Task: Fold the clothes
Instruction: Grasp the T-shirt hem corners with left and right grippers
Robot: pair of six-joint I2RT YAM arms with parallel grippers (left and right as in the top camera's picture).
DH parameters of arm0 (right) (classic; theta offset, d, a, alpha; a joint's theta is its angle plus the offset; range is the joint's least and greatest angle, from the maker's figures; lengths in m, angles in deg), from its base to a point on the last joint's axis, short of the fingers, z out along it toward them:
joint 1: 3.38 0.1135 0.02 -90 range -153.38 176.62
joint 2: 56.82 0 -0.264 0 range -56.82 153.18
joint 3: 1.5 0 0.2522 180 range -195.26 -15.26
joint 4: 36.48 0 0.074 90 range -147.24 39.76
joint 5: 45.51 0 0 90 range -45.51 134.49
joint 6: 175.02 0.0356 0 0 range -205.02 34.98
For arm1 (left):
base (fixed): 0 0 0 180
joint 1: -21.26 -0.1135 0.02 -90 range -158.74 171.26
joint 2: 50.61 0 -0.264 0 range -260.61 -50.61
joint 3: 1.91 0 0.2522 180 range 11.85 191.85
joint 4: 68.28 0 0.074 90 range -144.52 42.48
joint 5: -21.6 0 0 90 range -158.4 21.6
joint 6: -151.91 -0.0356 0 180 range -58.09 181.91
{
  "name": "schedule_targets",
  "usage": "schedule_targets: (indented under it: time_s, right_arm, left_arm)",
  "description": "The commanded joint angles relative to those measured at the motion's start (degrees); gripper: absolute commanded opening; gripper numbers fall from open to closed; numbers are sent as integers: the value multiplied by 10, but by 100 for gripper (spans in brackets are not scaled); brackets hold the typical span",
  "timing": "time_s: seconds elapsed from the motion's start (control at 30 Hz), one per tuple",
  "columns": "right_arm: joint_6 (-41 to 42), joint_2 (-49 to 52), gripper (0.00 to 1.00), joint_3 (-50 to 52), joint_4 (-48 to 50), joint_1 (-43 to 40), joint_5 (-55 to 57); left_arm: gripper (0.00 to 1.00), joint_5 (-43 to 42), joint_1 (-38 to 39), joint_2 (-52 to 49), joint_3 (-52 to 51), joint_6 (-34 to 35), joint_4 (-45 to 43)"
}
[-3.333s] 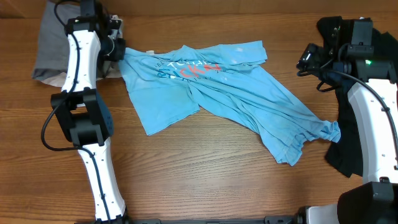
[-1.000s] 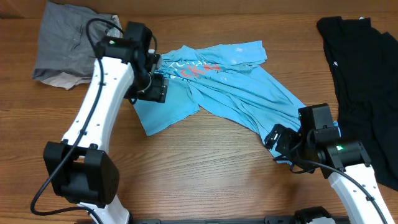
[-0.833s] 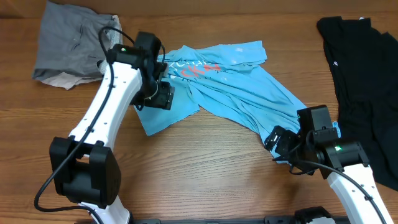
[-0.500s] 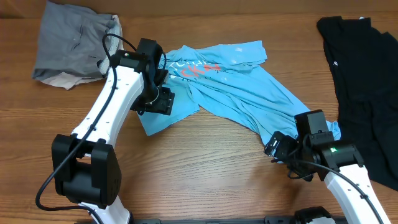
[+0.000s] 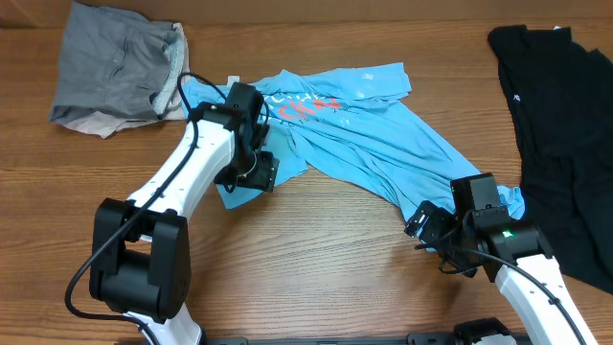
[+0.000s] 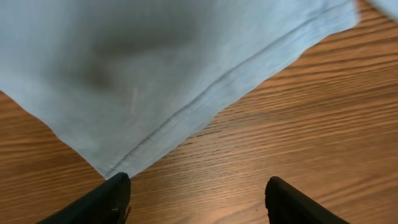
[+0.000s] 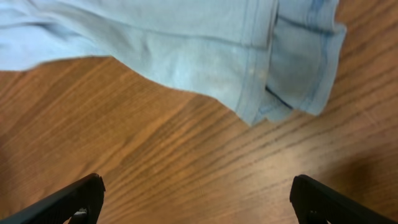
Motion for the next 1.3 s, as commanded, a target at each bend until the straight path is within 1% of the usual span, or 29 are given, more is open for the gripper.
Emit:
schedule_targets:
  time_s: [0.0, 0.07, 0.23, 0.33, 0.5, 0.73, 0.9, 1.0, 1.1, 1.17, 1.27]
  right_arm:
    - [4, 4, 100, 5, 10, 4, 27]
    - [4, 10, 100, 5, 10, 4, 36]
    - [4, 38, 100, 9, 16, 4, 37]
    - [4, 69, 100, 15, 32, 4, 37]
    - [4, 96, 100, 15, 45, 4, 37]
    - [2, 97, 100, 15, 49, 0, 37]
    - [2, 97, 100, 15, 49, 0, 37]
    - [2, 97, 100, 15, 49, 0, 37]
    - [2, 97, 100, 15, 49, 0, 37]
    - [2, 97, 100, 15, 48, 0, 37]
    - [2, 97, 100, 15, 47, 0, 37]
  left_arm:
    - [72, 30, -7, -2, -29, 70, -22]
    - [73, 54, -15, -2, -37, 97, -32]
    - [73, 93, -30, -2, -44, 134, -26]
    - [74, 102, -40, -2, -60, 169, -31]
    - [78, 102, -51, -2, -83, 194, -40]
    - [82, 83, -51, -2, -108, 195, -68]
    - [83, 83, -51, -2, -142, 195, -124]
    - [82, 83, -51, -3, -154, 195, -152]
    - [81, 82, -51, -4, -164, 216, -178]
    - [77, 76, -50, -7, -167, 223, -190]
    - [67, 55, -50, -17, -169, 224, -202]
